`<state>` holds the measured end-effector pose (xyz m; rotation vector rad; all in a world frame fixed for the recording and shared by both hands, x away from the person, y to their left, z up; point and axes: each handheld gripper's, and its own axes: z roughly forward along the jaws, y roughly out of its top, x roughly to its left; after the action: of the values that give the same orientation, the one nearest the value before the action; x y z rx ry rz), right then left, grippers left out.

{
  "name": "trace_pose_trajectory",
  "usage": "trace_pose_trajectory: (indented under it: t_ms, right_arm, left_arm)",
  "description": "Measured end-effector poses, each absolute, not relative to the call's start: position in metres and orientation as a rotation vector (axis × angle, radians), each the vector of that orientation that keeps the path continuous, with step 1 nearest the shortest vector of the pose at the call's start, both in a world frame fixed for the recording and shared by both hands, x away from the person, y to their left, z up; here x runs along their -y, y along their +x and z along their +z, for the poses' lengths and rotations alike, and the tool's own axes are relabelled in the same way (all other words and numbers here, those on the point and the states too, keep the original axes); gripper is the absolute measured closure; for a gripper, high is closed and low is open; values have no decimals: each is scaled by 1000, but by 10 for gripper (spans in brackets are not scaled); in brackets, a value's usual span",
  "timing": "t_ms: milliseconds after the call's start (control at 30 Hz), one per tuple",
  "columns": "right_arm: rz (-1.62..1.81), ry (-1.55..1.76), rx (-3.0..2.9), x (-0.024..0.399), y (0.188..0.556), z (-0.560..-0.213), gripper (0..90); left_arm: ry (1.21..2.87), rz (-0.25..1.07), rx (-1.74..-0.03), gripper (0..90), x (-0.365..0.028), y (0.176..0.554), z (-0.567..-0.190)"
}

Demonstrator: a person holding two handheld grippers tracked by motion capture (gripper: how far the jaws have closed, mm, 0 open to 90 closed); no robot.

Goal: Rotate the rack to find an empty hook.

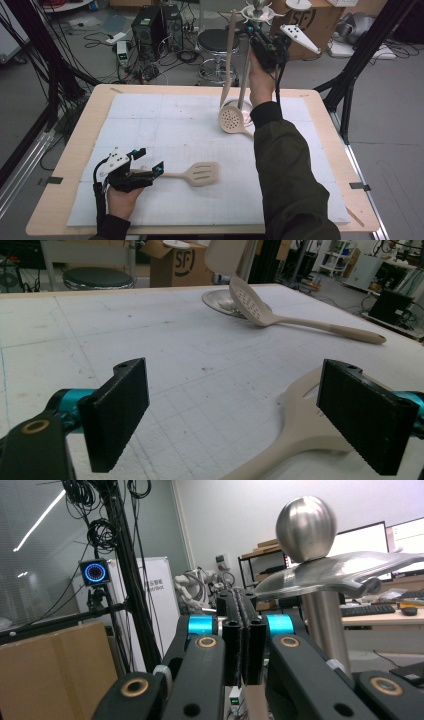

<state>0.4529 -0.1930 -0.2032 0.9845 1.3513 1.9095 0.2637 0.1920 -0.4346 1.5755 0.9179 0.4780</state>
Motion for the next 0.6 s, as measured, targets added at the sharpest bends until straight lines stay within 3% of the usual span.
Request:
trace_pose_trajectory:
  t_ms: [600]
  right_arm:
    - [1925, 985, -1368, 189, 460, -207, 881]
  left_arm:
    - [1567, 475, -937, 139, -195, 265, -436]
